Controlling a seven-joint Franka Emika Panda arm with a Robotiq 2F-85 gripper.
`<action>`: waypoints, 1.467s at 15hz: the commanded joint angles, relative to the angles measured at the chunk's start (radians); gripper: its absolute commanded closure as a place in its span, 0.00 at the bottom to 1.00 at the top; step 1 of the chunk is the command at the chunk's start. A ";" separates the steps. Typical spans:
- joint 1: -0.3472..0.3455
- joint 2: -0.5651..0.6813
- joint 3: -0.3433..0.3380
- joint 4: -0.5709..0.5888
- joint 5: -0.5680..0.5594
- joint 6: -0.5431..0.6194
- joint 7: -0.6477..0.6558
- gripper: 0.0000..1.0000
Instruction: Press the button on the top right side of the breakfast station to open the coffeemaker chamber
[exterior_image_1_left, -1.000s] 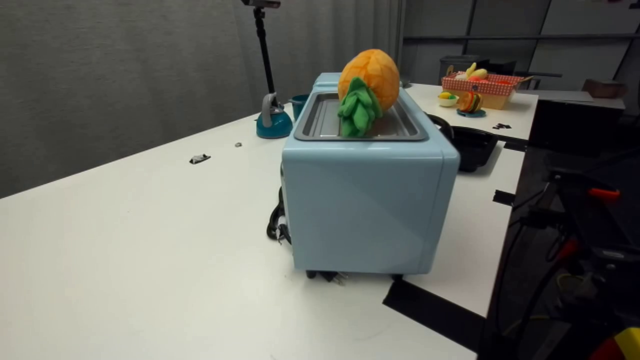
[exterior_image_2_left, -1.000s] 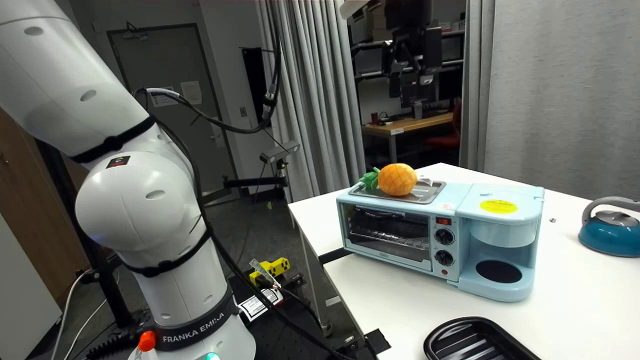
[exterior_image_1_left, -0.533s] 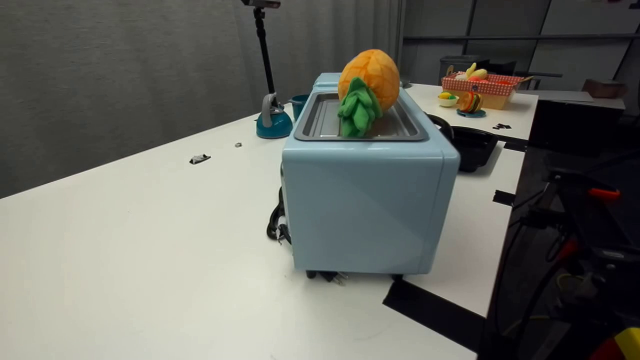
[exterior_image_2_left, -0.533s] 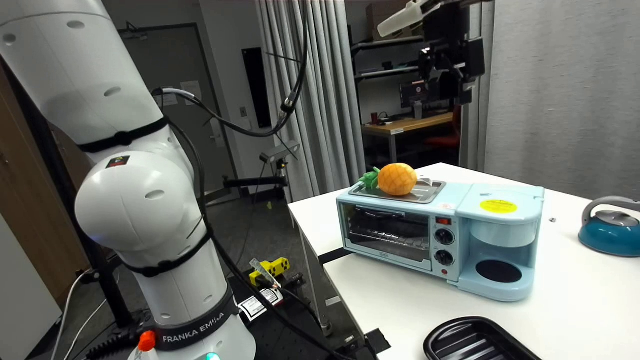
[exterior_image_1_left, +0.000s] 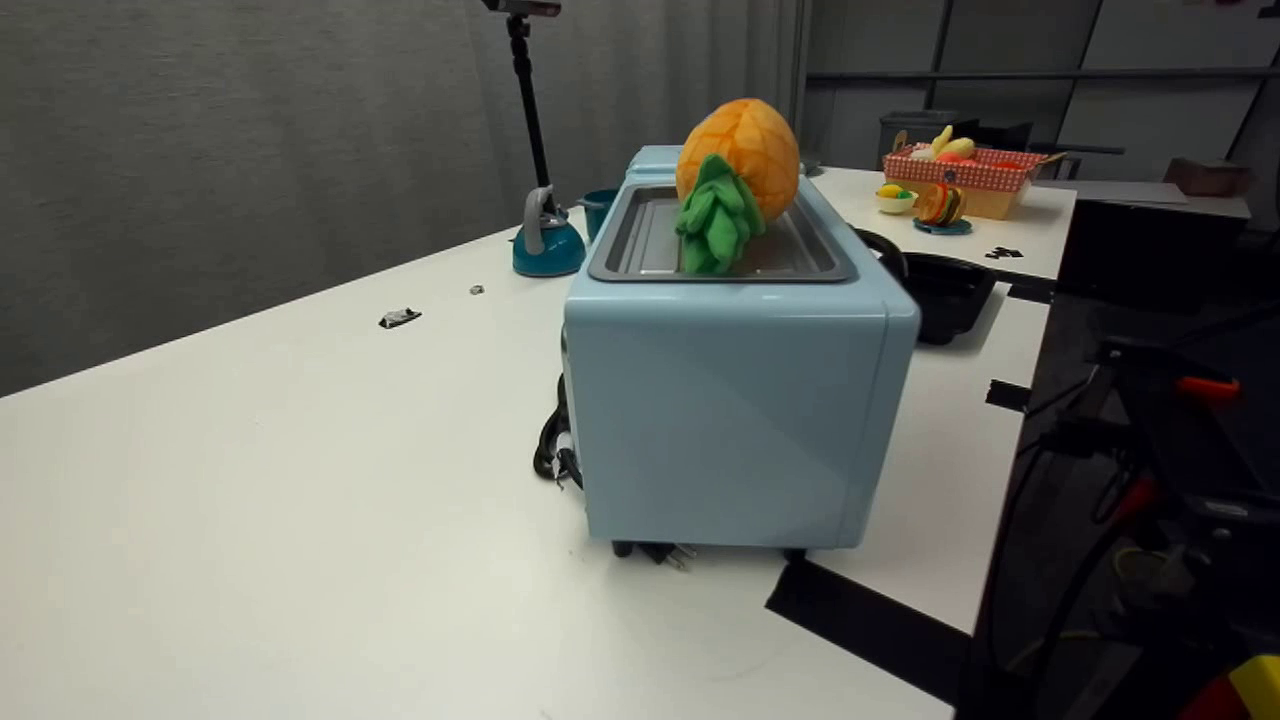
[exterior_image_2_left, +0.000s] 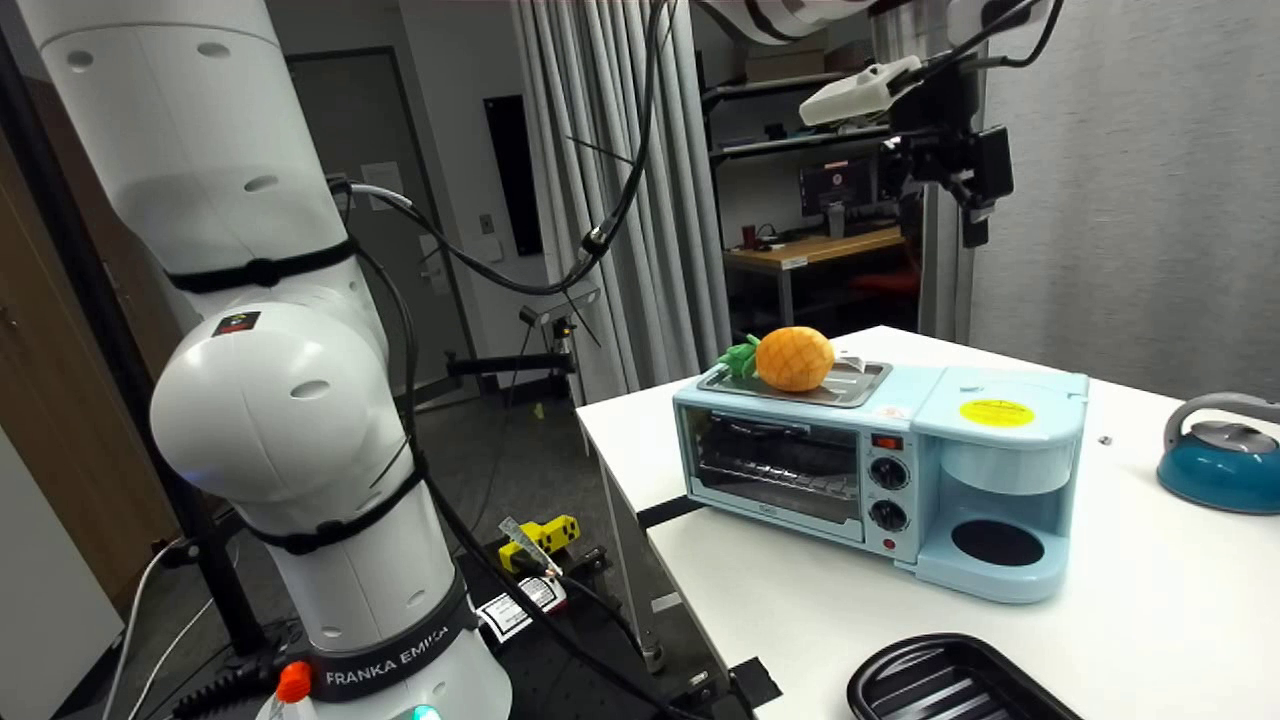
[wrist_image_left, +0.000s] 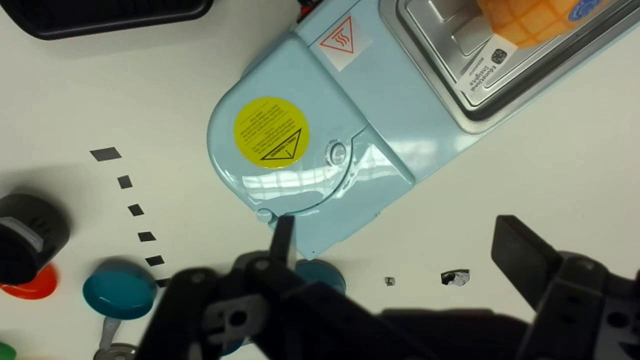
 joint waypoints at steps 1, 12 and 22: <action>0.001 0.009 -0.001 0.005 -0.002 0.006 0.001 0.00; 0.001 0.030 -0.001 0.022 -0.010 0.001 0.008 0.00; 0.017 0.197 0.004 0.169 -0.020 -0.109 0.059 0.00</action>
